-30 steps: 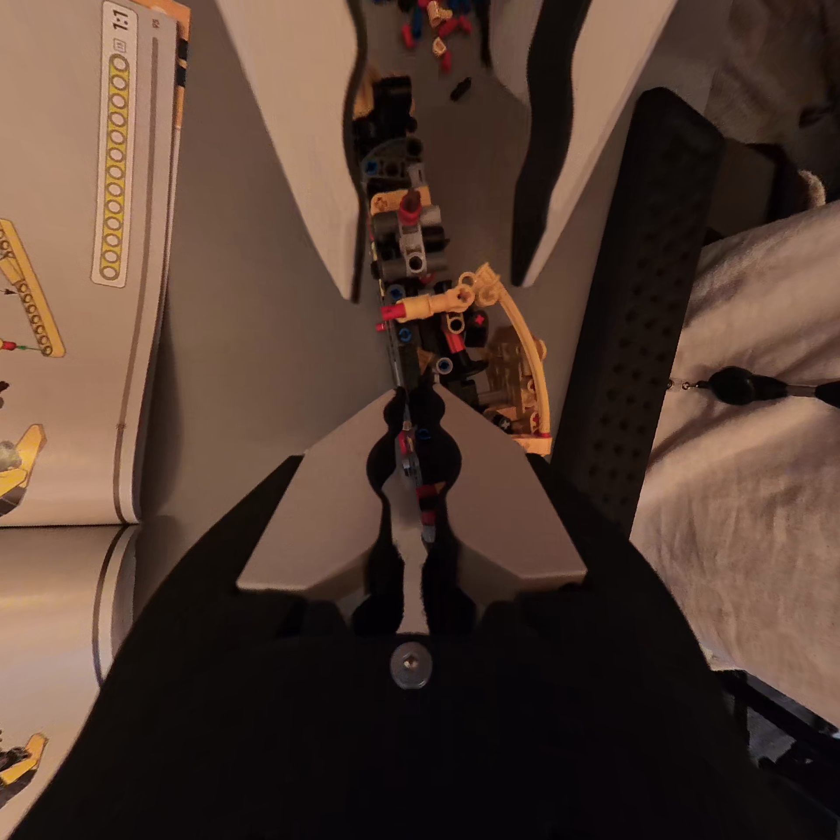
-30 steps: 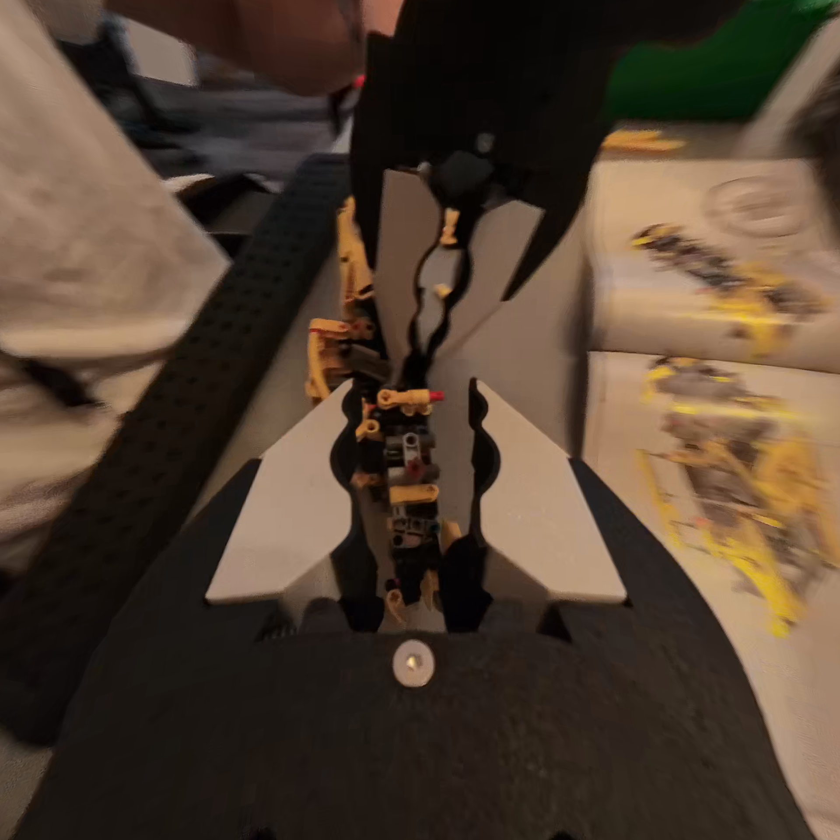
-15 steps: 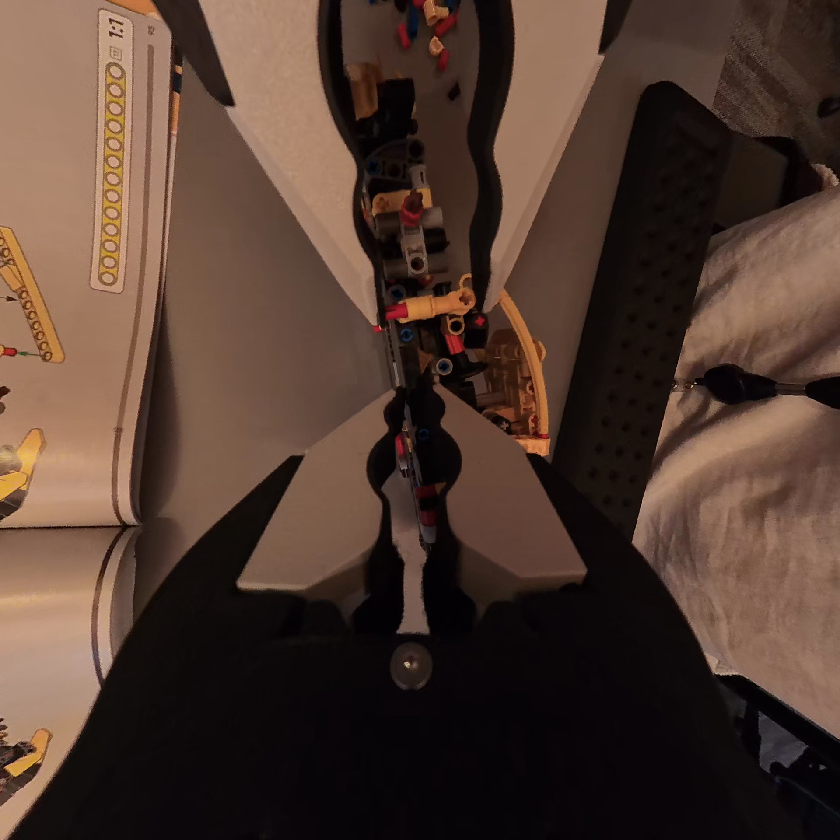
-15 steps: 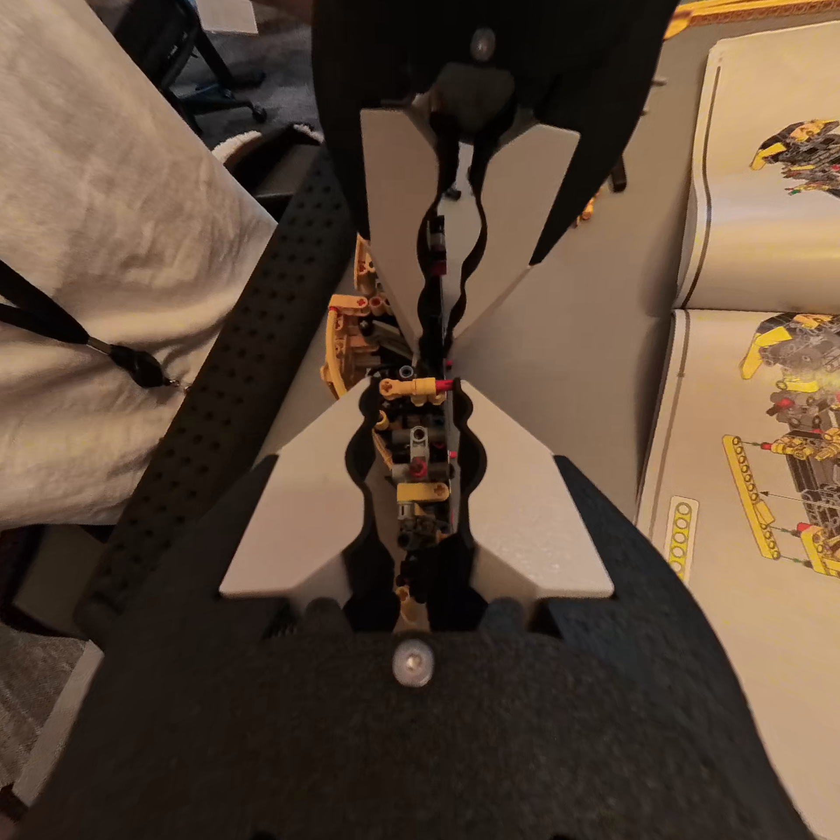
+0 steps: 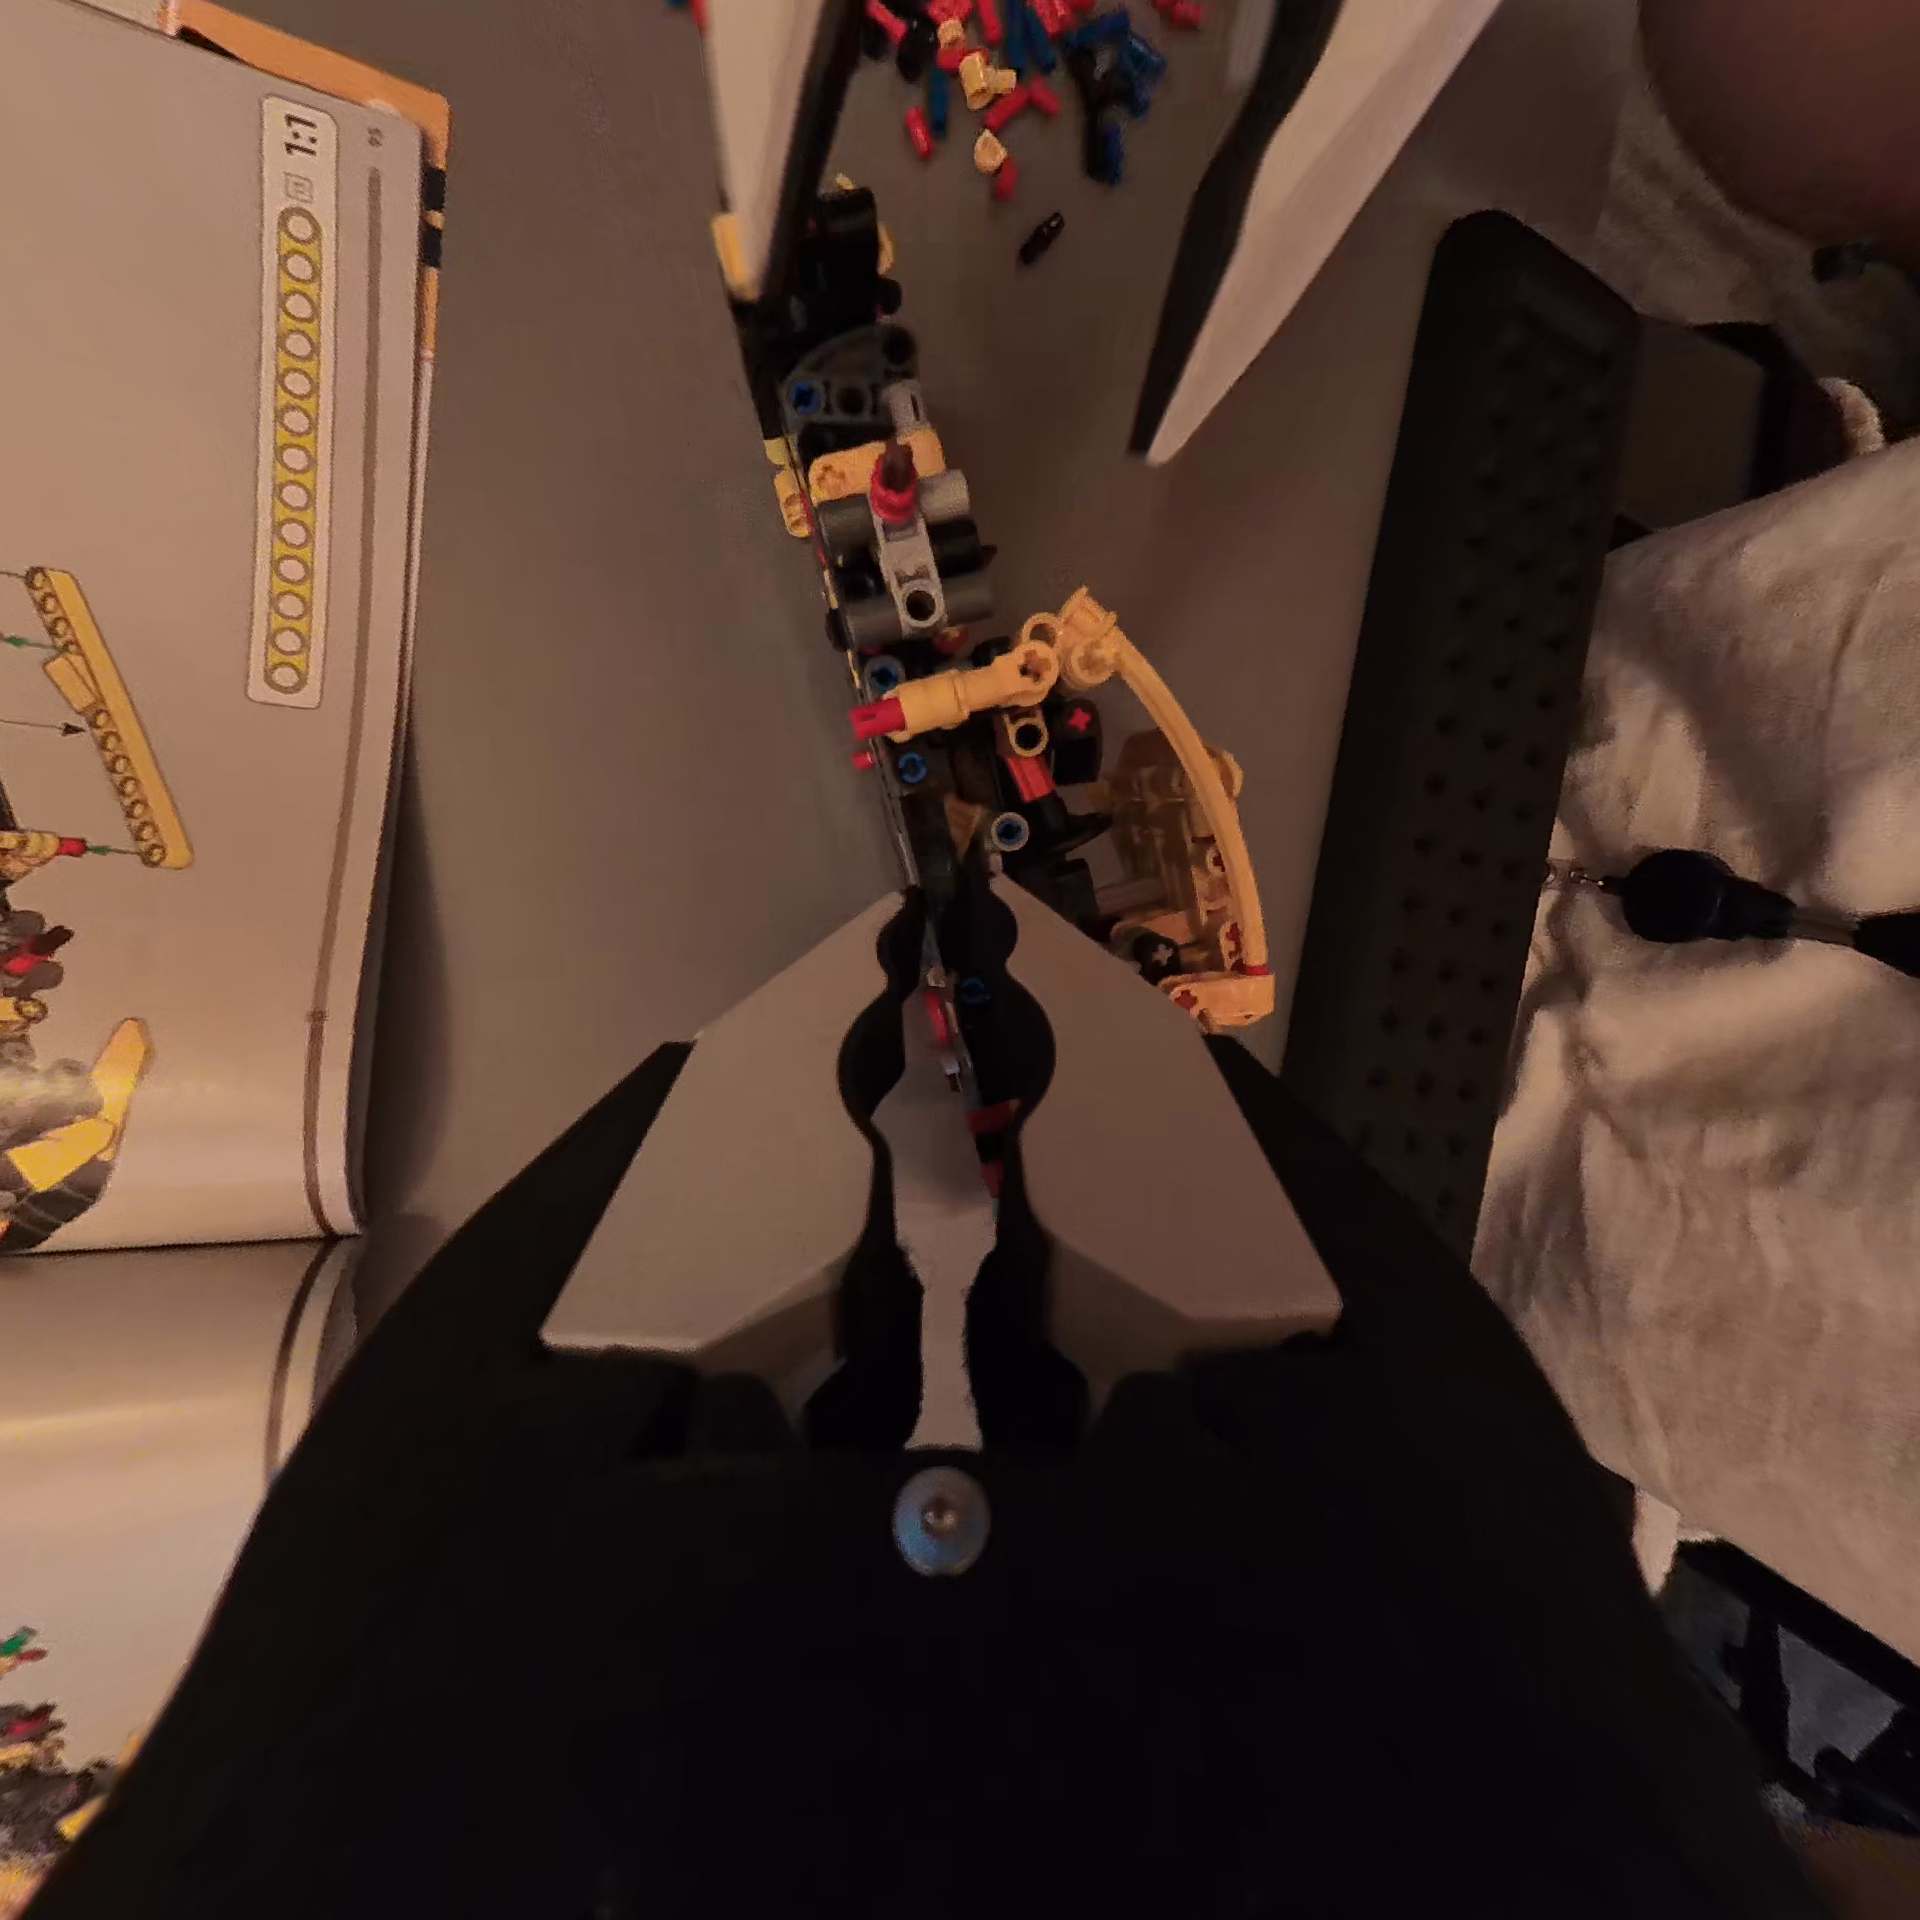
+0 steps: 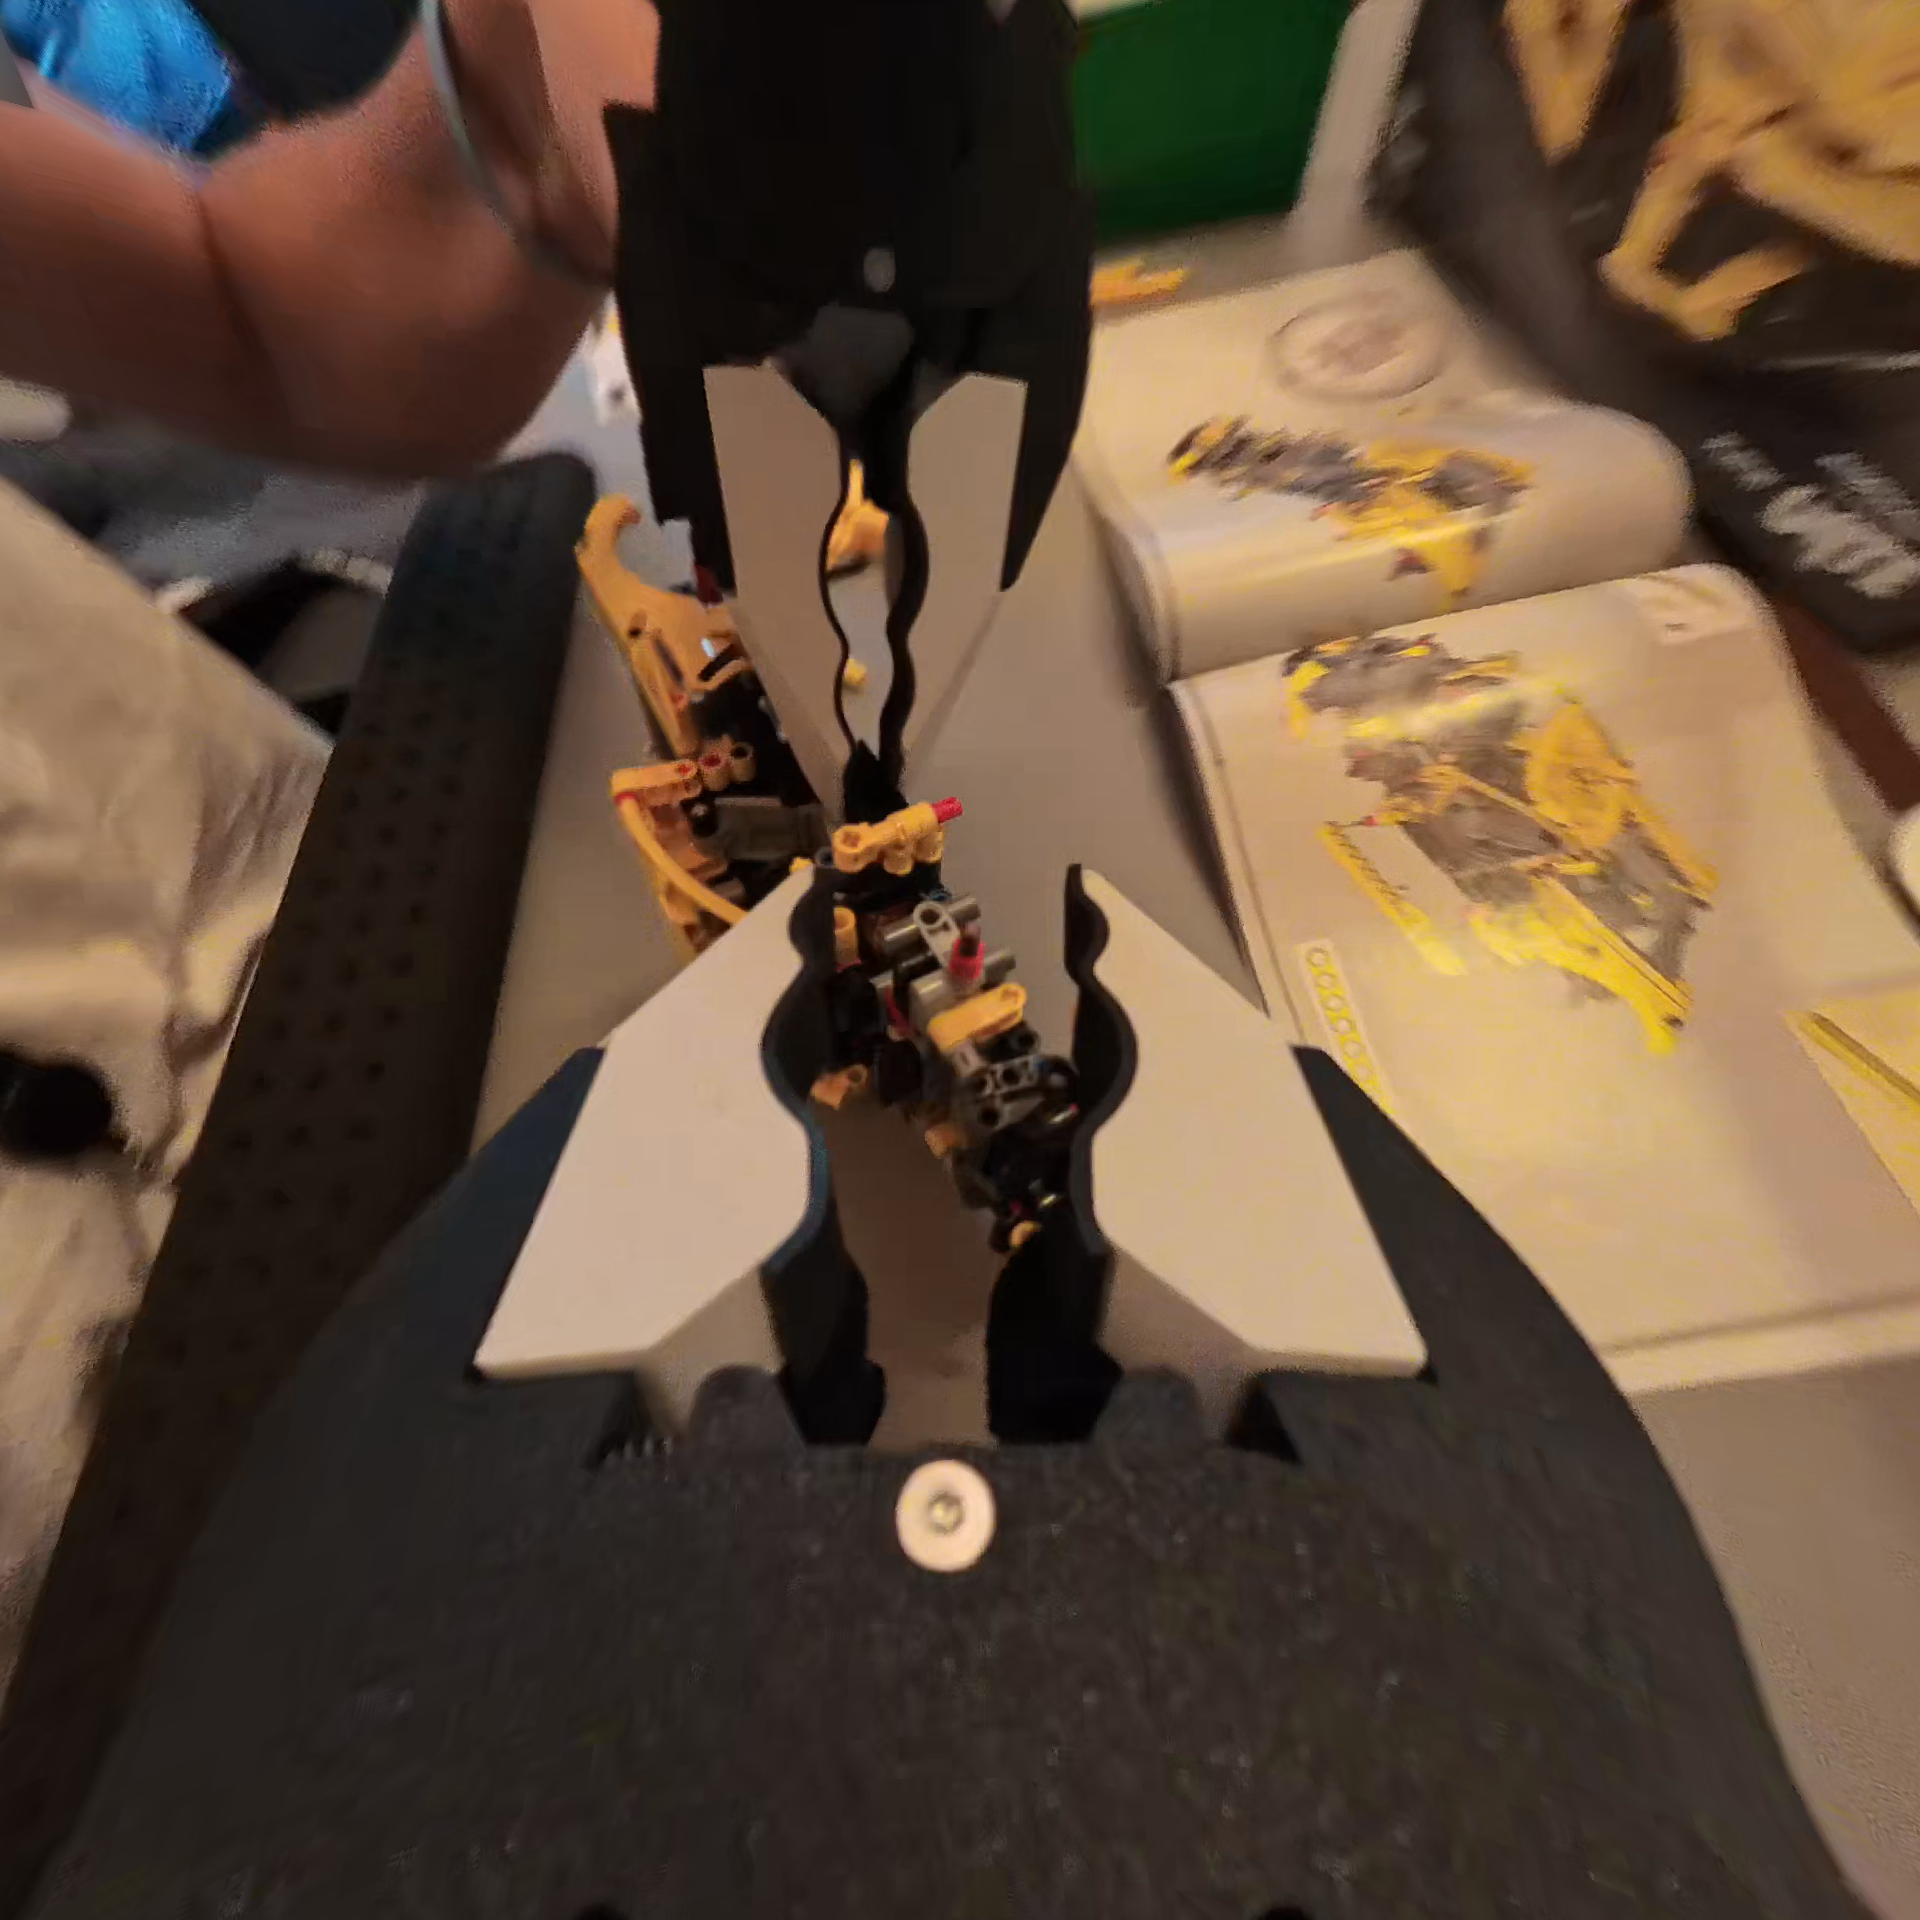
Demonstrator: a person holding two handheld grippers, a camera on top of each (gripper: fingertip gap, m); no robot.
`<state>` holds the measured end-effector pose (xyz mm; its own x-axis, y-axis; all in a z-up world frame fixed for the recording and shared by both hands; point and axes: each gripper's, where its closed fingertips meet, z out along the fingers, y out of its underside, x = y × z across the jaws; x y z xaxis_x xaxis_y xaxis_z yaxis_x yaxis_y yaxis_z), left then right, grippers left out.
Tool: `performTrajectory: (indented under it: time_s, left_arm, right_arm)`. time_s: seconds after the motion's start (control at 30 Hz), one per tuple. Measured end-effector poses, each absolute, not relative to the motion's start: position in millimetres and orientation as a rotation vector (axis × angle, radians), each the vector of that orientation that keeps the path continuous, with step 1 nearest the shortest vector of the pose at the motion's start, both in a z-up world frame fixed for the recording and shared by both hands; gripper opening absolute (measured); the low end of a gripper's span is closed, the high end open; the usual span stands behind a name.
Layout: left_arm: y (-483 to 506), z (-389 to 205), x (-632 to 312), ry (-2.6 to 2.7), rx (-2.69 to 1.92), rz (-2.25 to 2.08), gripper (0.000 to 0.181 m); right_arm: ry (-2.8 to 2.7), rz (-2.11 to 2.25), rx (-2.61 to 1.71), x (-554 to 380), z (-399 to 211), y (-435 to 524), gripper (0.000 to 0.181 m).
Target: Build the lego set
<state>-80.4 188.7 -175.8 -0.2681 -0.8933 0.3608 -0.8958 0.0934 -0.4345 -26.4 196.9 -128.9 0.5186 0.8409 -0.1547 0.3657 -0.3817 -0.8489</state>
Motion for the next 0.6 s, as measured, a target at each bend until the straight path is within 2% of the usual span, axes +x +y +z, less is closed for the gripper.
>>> performTrajectory:
  time_s: [0.27,0.47,0.6]
  left_arm:
    - [207.9,-181.5,-75.5,-2.025,1.665,1.278,0.009]
    - [232.1,-202.5,-79.6,-1.903,1.663,1.329,0.009]
    - [243.1,-222.7,-83.0,-1.907,1.710,1.263,0.008]
  right_arm:
    - [-0.418,0.753,-1.873,-34.6,-154.1,155.8,0.045]
    - [-0.373,0.476,-1.994,-41.9,-192.2,160.1,0.047]
    - [-0.394,0.412,-2.027,-52.0,-198.5,172.3,0.062]
